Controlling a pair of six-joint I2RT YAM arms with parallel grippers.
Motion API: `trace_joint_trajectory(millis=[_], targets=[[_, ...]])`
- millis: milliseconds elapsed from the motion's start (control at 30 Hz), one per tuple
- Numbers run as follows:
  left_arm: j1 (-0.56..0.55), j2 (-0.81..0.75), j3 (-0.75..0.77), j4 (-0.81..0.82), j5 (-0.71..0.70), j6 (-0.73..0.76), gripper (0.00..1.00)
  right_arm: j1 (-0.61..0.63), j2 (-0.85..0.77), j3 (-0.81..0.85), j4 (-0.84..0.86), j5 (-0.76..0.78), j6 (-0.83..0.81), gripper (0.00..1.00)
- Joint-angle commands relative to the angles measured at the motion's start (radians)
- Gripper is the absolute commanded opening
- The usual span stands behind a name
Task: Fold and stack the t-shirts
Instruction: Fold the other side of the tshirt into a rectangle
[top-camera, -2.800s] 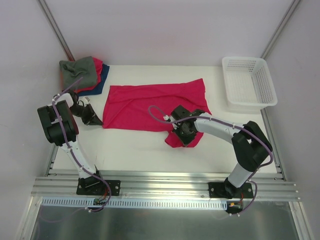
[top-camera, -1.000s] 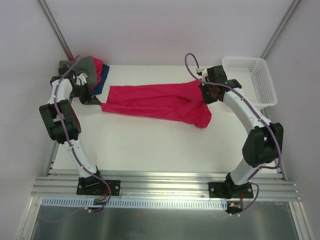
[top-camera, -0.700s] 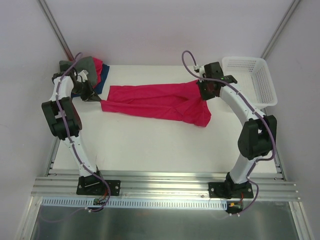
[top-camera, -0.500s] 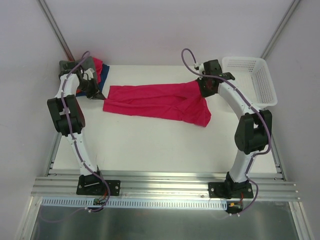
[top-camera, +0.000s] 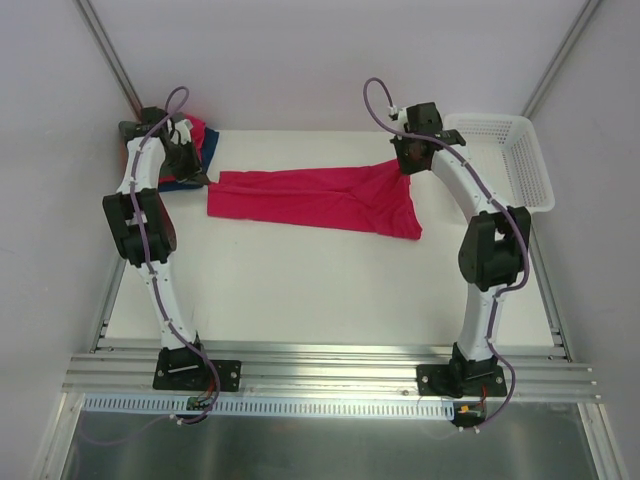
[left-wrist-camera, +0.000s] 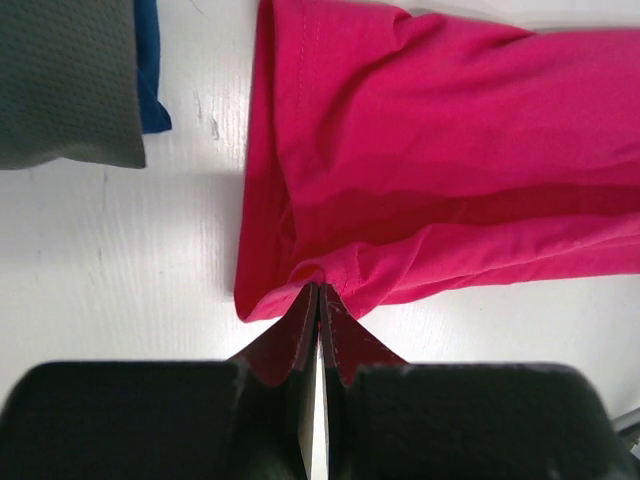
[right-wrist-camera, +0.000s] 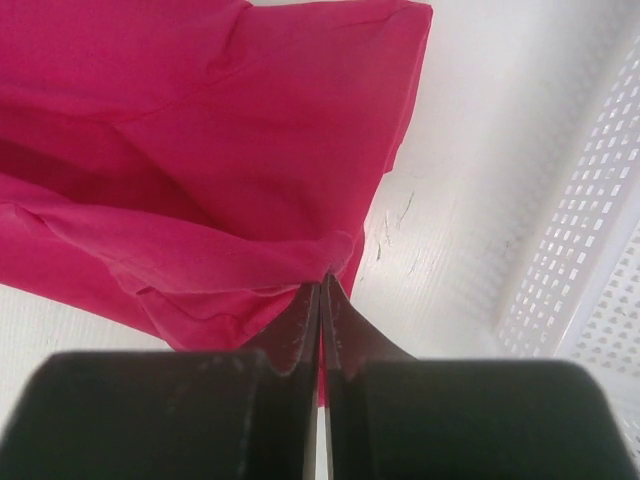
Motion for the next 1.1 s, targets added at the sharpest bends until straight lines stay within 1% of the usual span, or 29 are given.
trace_joint_trajectory(millis=[0,367,567,700,800,833,933,967,1000,1033,1067], targets=[[0.003,0.015,0.061,0.002,-0.051,0.023,0.00,-0.010,0.009,0.044,0.022,0.019,-0.008,0.01],[-0.008,0.090,0.090,0.016,-0.107,0.032,0.00,-0.016,0.104,0.091,0.033,0.009,-0.003,0.01],[-0.022,0.142,0.134,0.024,-0.114,0.018,0.00,-0.016,0.191,0.162,0.034,0.005,0.001,0.01],[-0.027,0.177,0.174,0.031,-0.130,0.010,0.00,-0.016,0.208,0.183,0.043,0.012,-0.010,0.00],[-0.036,0.182,0.190,0.035,-0.151,-0.002,0.06,-0.019,0.217,0.187,0.049,0.015,-0.013,0.01],[-0.037,0.182,0.193,0.039,-0.156,-0.005,0.14,-0.019,0.220,0.190,0.051,0.015,-0.013,0.01],[-0.045,0.187,0.202,0.042,-0.163,-0.011,0.33,-0.018,0.233,0.205,0.056,0.021,-0.014,0.01],[-0.047,0.187,0.205,0.042,-0.162,-0.011,0.49,-0.018,0.236,0.216,0.059,0.021,-0.016,0.00],[-0.050,0.185,0.204,0.044,-0.169,-0.011,0.58,-0.015,0.237,0.217,0.060,0.028,-0.017,0.01],[-0.051,0.185,0.202,0.042,-0.174,-0.011,0.67,-0.013,0.236,0.219,0.065,0.048,-0.017,0.07],[-0.053,0.174,0.194,0.041,-0.177,-0.011,0.81,-0.011,0.233,0.216,0.066,0.061,-0.017,0.15]])
